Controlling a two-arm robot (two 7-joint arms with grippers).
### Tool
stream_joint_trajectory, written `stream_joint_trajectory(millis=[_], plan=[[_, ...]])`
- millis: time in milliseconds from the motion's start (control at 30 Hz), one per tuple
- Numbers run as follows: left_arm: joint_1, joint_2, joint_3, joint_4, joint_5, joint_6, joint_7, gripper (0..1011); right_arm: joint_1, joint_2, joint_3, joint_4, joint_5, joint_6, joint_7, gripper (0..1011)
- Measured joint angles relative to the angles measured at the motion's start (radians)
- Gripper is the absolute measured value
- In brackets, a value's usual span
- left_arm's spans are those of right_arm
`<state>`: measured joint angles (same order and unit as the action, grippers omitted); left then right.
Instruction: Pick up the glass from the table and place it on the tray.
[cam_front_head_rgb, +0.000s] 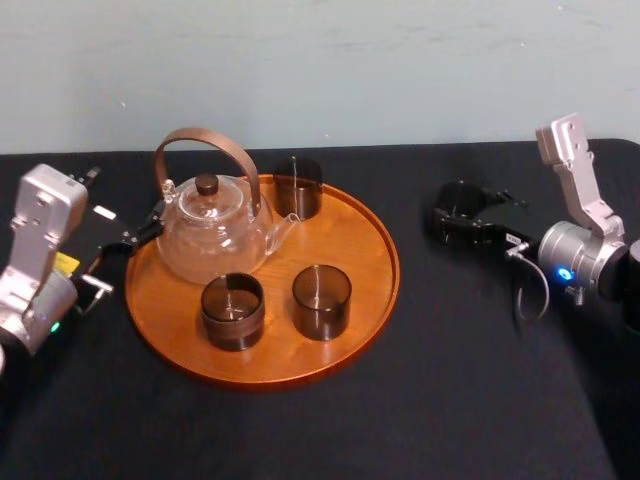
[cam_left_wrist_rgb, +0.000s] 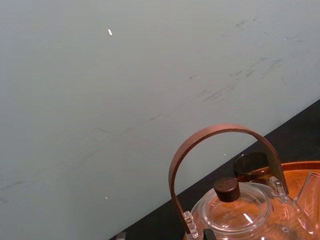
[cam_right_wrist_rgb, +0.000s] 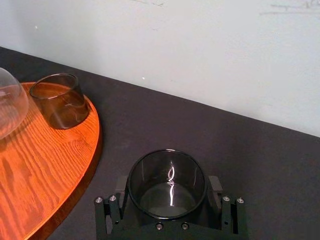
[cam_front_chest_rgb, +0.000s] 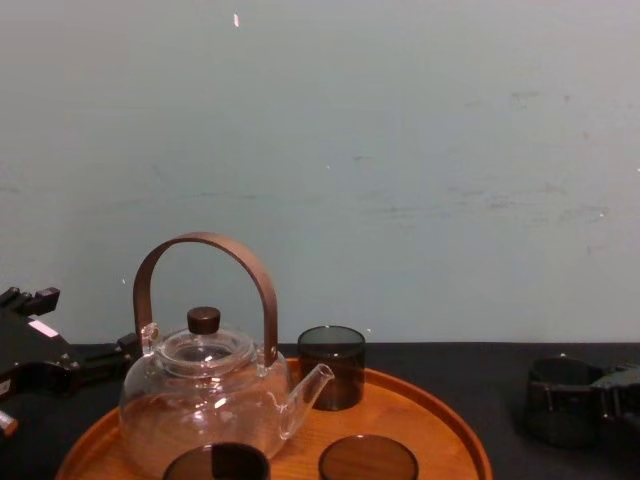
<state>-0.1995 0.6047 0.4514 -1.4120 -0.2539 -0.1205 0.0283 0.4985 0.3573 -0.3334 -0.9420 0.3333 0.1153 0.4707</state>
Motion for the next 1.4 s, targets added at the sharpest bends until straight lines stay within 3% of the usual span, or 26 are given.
stream_joint_trajectory(millis=[633,833,1400], plan=[[0.000,0.000,0.000,0.000,0.000,0.000,0.000,1001,-0.004,0.002,0.000,-0.014,-0.008,0.001,0.003,1002],[0.000,0.000,0.000,0.000,0.000,0.000,0.000,1001,-0.005,0.002,0.000,-0.014,-0.007,0.002,0.002,903],[0.000,0.000,0.000,0.000,0.000,0.000,0.000,1001,-0.016,0.005,0.006,-0.024,0.001,0.001,0.004,900]])
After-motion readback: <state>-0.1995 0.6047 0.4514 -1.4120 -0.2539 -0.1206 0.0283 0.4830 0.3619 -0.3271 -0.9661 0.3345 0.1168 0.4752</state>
